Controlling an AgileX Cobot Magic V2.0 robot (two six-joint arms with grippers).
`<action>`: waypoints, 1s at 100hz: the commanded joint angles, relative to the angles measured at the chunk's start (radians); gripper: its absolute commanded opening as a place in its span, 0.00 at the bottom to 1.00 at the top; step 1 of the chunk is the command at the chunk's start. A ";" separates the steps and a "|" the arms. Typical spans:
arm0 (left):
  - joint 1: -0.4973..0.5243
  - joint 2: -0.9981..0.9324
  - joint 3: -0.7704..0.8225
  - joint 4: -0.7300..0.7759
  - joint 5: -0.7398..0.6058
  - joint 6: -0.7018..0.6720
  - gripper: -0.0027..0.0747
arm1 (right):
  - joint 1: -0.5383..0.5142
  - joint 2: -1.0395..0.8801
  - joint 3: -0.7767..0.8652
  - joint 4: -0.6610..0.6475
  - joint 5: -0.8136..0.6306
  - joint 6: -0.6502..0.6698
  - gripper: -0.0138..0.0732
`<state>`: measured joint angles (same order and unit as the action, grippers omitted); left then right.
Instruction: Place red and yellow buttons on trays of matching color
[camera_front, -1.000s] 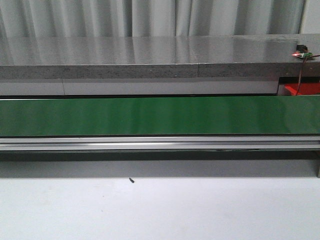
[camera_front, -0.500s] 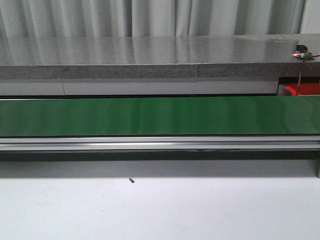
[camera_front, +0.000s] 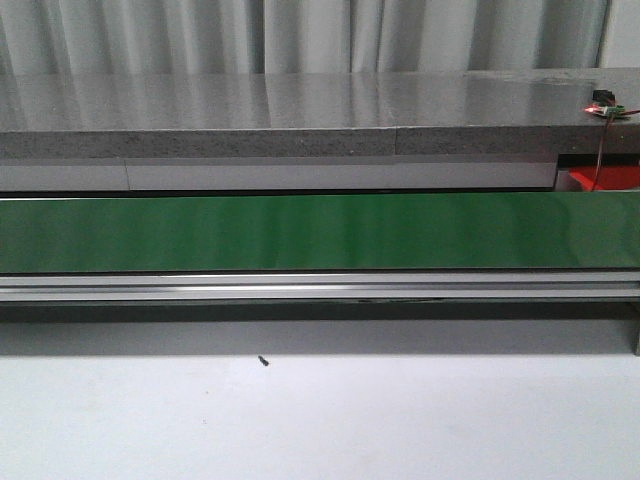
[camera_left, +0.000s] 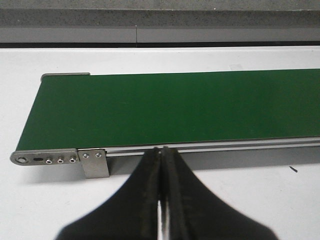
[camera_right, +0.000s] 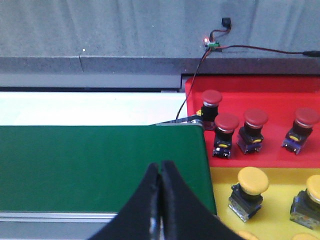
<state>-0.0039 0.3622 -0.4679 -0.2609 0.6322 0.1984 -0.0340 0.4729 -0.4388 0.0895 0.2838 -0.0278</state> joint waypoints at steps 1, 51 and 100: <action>-0.010 0.006 -0.026 -0.019 -0.068 0.000 0.01 | 0.001 -0.042 0.006 -0.013 -0.123 -0.010 0.02; -0.010 0.006 -0.026 -0.019 -0.068 0.000 0.01 | 0.001 -0.255 0.231 -0.037 -0.309 0.020 0.02; -0.010 0.006 -0.026 -0.019 -0.068 0.000 0.01 | 0.000 -0.467 0.451 -0.232 -0.361 0.276 0.02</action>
<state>-0.0039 0.3622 -0.4679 -0.2609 0.6322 0.1984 -0.0340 0.0465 0.0174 -0.1510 -0.0194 0.2436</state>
